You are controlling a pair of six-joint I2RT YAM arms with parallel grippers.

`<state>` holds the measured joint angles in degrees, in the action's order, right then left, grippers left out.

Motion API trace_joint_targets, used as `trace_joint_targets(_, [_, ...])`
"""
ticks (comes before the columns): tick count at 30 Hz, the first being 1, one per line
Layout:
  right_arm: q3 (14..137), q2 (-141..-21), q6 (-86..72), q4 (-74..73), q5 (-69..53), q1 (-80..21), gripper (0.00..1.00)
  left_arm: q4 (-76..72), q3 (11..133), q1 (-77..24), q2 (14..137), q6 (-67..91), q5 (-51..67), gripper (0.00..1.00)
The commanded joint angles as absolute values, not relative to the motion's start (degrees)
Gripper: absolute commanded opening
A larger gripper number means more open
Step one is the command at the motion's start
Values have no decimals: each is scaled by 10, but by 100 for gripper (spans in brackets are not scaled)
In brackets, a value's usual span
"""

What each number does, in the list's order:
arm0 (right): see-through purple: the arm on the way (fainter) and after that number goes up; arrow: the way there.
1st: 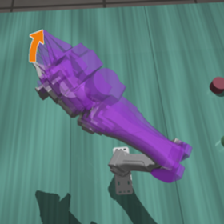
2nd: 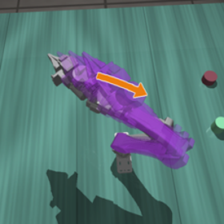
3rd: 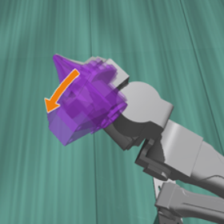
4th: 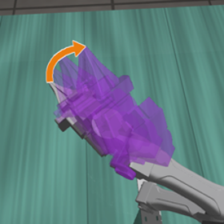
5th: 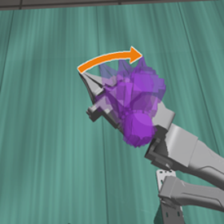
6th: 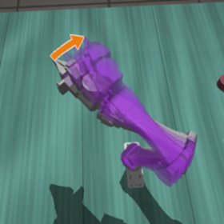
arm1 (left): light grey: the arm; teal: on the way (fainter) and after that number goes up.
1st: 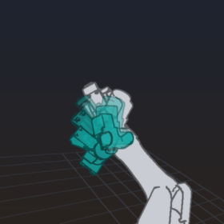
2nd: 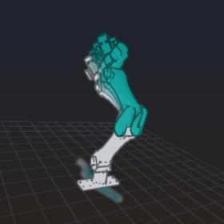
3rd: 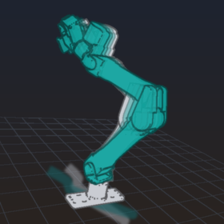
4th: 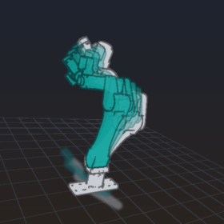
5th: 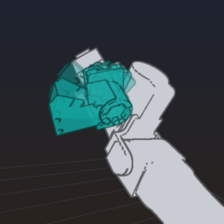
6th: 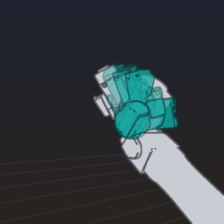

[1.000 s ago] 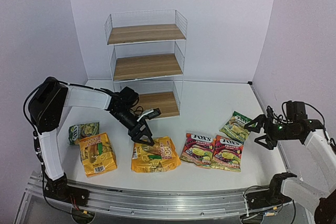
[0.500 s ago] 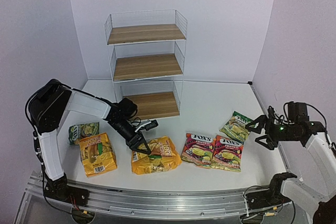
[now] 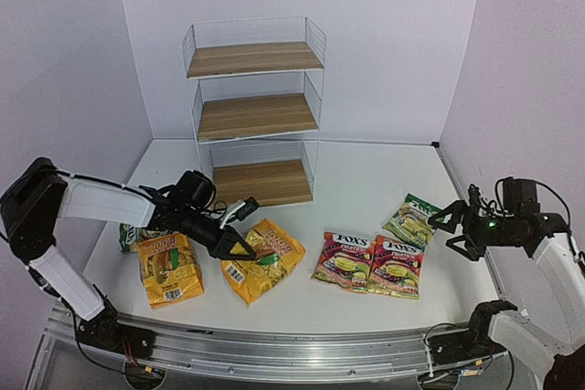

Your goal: Place and organize the candy bags onto the shelf

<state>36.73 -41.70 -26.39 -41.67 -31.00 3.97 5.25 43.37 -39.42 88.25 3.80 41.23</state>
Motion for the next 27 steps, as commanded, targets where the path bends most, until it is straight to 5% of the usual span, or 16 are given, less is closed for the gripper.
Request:
trace_joint_targets(1, [372,-410,-255,-419,-300,39,96,-167,374,-392,777,235,303,0])
trace_joint_targets(9, [372,-401,-260,-419,-295,39,96,-337,324,-393,782,365,154,0])
trace_joint_targets(27, [360,-373,-315,-419,-258,39,96,-536,452,-411,1025,433,-45,0])
